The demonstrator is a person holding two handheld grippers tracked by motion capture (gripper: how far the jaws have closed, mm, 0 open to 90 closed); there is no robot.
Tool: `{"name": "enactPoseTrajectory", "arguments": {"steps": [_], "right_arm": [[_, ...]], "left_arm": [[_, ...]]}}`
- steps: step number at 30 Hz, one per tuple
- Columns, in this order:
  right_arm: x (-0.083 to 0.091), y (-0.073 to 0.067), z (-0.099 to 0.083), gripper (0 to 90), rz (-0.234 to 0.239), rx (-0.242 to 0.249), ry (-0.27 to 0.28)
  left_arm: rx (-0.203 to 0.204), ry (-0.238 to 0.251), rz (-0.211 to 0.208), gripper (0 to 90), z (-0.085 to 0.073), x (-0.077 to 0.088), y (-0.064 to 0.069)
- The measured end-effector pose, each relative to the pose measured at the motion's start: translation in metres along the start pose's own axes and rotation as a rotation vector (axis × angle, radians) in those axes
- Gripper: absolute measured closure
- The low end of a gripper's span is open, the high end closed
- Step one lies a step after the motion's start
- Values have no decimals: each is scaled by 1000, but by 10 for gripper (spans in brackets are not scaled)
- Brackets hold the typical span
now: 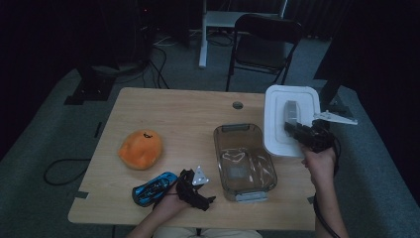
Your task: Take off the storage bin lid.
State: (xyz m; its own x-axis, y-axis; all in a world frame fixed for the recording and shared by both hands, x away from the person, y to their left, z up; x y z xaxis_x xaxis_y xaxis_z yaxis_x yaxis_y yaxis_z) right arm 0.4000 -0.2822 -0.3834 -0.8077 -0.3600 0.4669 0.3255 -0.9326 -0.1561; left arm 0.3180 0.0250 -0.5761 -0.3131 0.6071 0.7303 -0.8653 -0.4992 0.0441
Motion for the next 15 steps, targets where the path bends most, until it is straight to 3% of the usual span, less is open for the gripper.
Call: {"name": "enactPoseTrajectory", "arguments": {"steps": [7, 15], "right_arm": [[-15, 28, -17, 716, -54, -40, -39], [-36, 48, -42, 716, -84, -74, -86]], "left_arm": [[1, 0, 1, 20, 0, 0, 0], [1, -1, 0, 20, 0, 0, 0]]}}
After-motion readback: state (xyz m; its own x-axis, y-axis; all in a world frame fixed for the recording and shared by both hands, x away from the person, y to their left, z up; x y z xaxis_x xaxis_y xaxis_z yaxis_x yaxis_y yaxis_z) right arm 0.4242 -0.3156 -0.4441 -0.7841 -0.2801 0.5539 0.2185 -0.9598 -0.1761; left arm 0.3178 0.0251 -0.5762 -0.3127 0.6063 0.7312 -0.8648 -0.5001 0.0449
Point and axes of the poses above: each handheld gripper's, and its own axes: x roughly backward along the jaws, z roughly out of its top, y roughly to its right, the point moved 7 cm from there along -x, roughly forward along the jaws, and after that the axes turned 5 degrees about -z, right-handed, at the moved point
